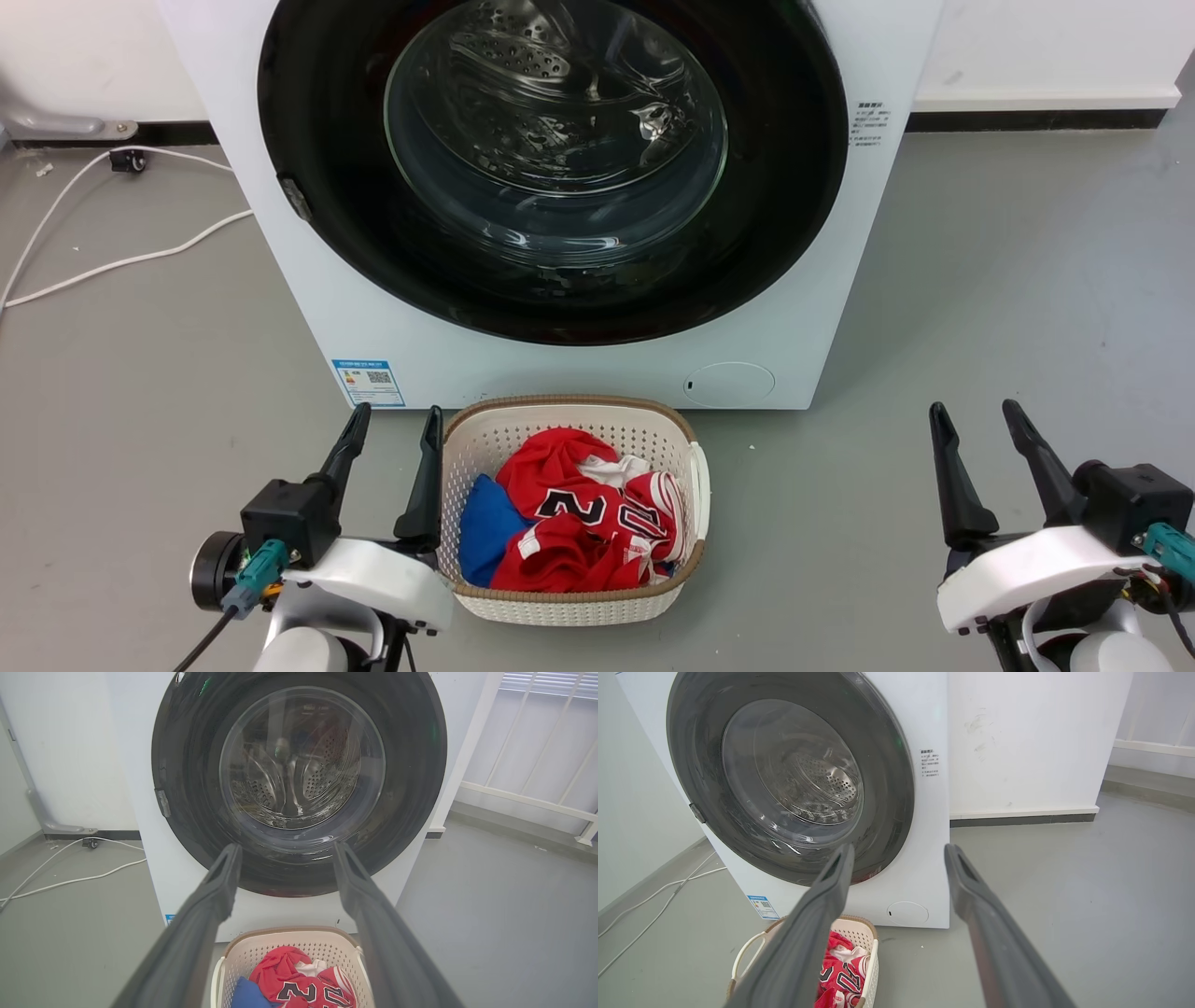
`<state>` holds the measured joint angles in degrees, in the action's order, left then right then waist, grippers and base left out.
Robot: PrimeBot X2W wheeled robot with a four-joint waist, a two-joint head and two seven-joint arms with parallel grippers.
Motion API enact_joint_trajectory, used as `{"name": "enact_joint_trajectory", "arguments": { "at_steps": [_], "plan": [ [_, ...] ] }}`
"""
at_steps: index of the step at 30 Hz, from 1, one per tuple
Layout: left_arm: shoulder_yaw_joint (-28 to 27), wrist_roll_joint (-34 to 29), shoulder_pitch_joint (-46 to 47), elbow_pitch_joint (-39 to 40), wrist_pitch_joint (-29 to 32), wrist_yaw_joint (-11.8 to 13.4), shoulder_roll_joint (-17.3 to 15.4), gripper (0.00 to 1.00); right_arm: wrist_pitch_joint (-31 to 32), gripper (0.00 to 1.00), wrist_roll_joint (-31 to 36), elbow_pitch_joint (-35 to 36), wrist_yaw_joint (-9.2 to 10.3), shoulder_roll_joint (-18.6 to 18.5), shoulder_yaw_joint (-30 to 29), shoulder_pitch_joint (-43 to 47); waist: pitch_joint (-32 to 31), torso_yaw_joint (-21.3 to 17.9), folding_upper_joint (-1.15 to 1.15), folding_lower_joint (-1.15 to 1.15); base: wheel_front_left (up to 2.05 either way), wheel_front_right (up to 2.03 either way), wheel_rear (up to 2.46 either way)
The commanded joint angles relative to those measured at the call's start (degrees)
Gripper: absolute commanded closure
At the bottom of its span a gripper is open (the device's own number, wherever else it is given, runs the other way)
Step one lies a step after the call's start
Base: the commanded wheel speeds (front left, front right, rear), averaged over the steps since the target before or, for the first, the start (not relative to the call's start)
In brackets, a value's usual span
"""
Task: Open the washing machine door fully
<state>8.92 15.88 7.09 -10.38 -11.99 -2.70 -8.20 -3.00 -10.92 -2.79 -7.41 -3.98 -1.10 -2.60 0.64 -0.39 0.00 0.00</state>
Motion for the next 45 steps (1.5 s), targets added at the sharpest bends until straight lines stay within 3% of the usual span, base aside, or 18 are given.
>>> {"name": "enact_joint_trajectory", "arguments": {
  "at_steps": [1,28,45],
  "plan": [
    [0.1,-1.0,0.9,0.2,-0.5,-0.1,0.1,0.00,-0.3,0.00,1.1,0.6,-0.11,0.1,0.1,-0.1,0.1,0.0,0.00,0.00,0.00,0.00,0.00],
    [-1.7,-10.2,0.9,-2.1,-3.3,0.4,1.7,0.00,-2.7,0.00,8.5,0.4,-0.07,1.1,-0.3,0.1,0.2,-0.2,0.00,0.00,0.00,0.00,0.00],
    [-3.4,-8.5,0.8,-3.4,-3.2,-0.6,2.6,0.00,-3.1,0.00,6.0,-1.0,-0.07,1.2,-0.4,-0.4,0.0,0.0,0.00,0.00,0.00,0.00,0.00]
  ]
}}
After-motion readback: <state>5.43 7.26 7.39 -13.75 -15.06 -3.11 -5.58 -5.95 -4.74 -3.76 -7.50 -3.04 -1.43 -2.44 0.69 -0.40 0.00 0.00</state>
